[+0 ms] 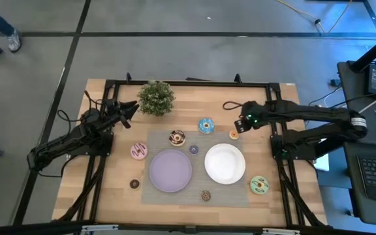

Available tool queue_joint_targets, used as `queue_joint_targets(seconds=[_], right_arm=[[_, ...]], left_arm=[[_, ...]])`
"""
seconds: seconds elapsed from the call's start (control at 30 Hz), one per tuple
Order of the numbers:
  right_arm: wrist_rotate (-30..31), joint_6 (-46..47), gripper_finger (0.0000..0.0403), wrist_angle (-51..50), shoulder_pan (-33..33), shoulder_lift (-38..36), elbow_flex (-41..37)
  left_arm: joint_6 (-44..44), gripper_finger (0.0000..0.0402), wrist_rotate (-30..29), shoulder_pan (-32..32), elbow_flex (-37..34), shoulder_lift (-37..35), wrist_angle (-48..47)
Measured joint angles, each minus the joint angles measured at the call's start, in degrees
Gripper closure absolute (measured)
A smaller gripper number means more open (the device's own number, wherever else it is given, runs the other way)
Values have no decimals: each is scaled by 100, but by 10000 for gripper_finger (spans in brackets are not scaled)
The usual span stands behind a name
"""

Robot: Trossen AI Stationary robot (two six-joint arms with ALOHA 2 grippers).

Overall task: Pick & Place donuts
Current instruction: Put the small orange donut on the white plate

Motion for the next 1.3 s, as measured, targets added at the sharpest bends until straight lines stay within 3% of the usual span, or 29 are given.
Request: queue_joint_targets(seconds=[0.57,1.07,1.3], right_arm=[[-403,-810,247,575,-150,1973,-9],[-702,-1183,247,788,-527,2095,-35],[-975,-1099,247,1153,-491,2094,-515]], left_arm=[[-44,252,2,0,1,2,-4],[-39,251,13,0,0,2,-94],[-31,247,13,0,0,2,-94]])
